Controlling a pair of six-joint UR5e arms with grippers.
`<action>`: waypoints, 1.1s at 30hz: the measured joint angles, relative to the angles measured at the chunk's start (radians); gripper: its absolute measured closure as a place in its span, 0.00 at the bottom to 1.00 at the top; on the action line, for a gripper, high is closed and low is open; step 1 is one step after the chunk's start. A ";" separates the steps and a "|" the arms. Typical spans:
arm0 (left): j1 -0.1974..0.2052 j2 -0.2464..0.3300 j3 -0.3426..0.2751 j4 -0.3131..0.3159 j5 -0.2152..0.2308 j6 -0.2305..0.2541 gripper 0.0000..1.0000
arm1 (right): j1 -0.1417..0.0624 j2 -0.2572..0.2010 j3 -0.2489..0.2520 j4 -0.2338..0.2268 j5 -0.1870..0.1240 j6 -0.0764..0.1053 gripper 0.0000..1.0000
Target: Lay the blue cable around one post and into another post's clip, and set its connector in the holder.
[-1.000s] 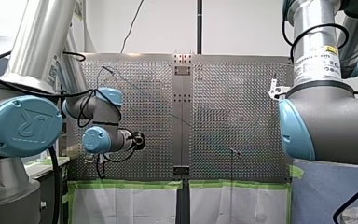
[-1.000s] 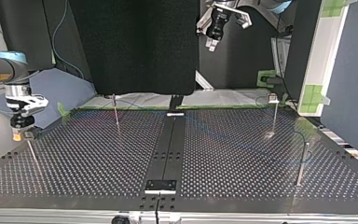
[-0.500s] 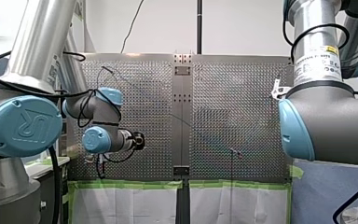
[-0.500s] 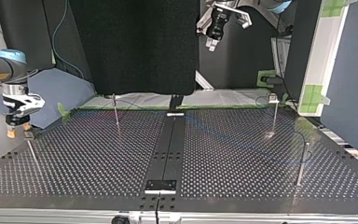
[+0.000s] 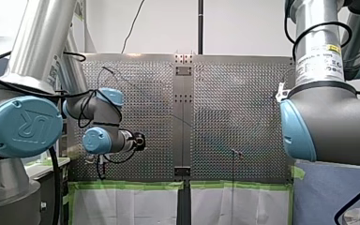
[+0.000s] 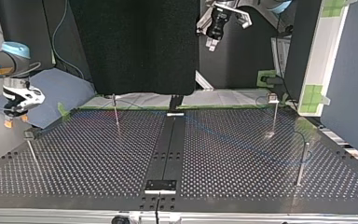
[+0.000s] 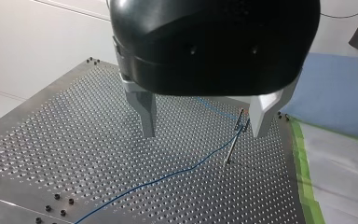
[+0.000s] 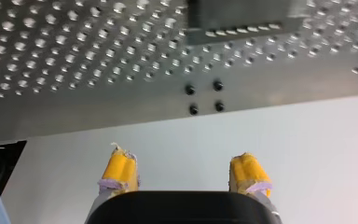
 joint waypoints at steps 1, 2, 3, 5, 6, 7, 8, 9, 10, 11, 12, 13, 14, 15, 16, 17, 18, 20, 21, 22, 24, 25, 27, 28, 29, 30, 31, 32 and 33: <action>0.000 0.000 0.000 0.000 0.000 0.000 0.00 | 0.001 -0.007 0.008 -0.008 0.008 0.007 0.00; 0.000 0.000 0.000 0.000 0.001 0.000 0.00 | 0.004 -0.018 0.019 -0.019 0.019 0.015 0.00; 0.000 0.000 0.000 0.000 0.001 0.000 0.00 | 0.006 -0.027 0.028 -0.027 0.028 0.020 0.00; 0.000 0.000 0.000 0.001 0.002 0.000 0.00 | 0.012 -0.046 0.047 -0.046 0.047 0.024 0.00; -0.001 0.000 0.000 0.001 0.003 0.000 0.00 | 0.016 -0.053 0.054 -0.053 0.054 0.023 0.00; -0.001 0.000 0.000 0.000 0.003 0.000 0.00 | 0.020 -0.060 0.061 -0.060 0.062 0.020 0.00; -0.002 0.000 0.000 0.000 0.003 0.000 0.00 | 0.026 -0.069 0.071 -0.070 0.072 0.013 0.00; -0.003 0.000 0.000 0.000 0.003 0.000 0.00 | 0.031 -0.074 0.079 -0.078 0.079 0.008 0.00; -0.004 0.000 0.000 0.000 0.004 0.000 0.00 | 0.036 -0.078 0.087 -0.086 0.087 0.003 0.00; -0.005 0.000 0.000 -0.001 0.004 0.000 0.00 | 0.044 -0.082 0.097 -0.096 0.097 -0.003 0.00; -0.006 0.000 0.000 -0.003 0.004 0.000 0.00 | 0.051 -0.083 0.105 -0.103 0.105 -0.005 0.00; -0.007 0.000 0.000 -0.004 0.004 0.000 0.00 | 0.058 -0.085 0.112 -0.111 0.112 -0.007 0.00; -0.007 0.000 0.000 -0.007 0.004 0.000 0.00 | 0.067 -0.086 0.122 -0.121 0.121 -0.010 0.00; -0.008 0.000 0.000 -0.009 0.004 0.000 0.00 | 0.074 -0.087 0.130 -0.129 0.128 -0.011 0.00; -0.008 0.000 0.000 -0.011 0.004 0.000 0.00 | 0.082 -0.087 0.138 -0.136 0.135 -0.012 0.00; -0.009 0.000 0.000 -0.013 0.005 0.000 0.00 | 0.093 -0.087 0.149 -0.145 0.144 -0.013 0.00; -0.010 0.000 0.000 -0.015 0.005 0.000 0.00 | 0.101 -0.087 0.157 -0.149 0.150 -0.014 0.00; -0.012 0.000 -0.001 -0.017 0.005 0.000 0.00 | 0.120 -0.087 0.176 -0.154 0.166 -0.021 0.00; -0.012 0.000 -0.001 -0.017 0.005 0.000 0.00 | 0.128 -0.087 0.183 -0.154 0.171 -0.025 0.00; -0.013 0.000 -0.001 -0.018 0.005 0.000 0.00 | 0.135 -0.088 0.191 -0.155 0.176 -0.028 0.00; -0.015 0.000 -0.001 -0.018 0.004 0.000 0.00 | 0.152 -0.088 0.208 -0.155 0.185 -0.033 0.00; -0.016 0.000 -0.002 -0.019 0.004 0.000 0.00 | 0.159 -0.088 0.215 -0.154 0.187 -0.035 0.00; -0.018 0.000 -0.002 -0.019 0.004 0.001 0.00 | 0.175 -0.088 0.231 -0.153 0.192 -0.042 0.00; -0.019 0.000 -0.002 -0.019 0.003 0.001 0.00 | 0.182 -0.088 0.238 -0.154 0.193 -0.046 0.00; -0.019 0.000 -0.002 -0.019 0.003 0.001 0.00 | 0.192 -0.087 0.248 -0.154 0.194 -0.049 0.00; -0.020 0.000 -0.002 -0.019 0.003 0.001 0.00 | 0.200 -0.087 0.253 -0.156 0.193 -0.052 0.00; -0.020 0.000 -0.002 -0.019 0.002 0.001 0.00 | 0.208 -0.087 0.257 -0.157 0.193 -0.055 0.00; -0.021 0.000 -0.002 -0.019 0.002 0.001 0.00 | 0.219 -0.087 0.261 -0.159 0.190 -0.060 0.00; -0.021 0.000 -0.002 -0.019 0.002 0.001 0.00 | 0.227 -0.087 0.263 -0.161 0.187 -0.063 0.00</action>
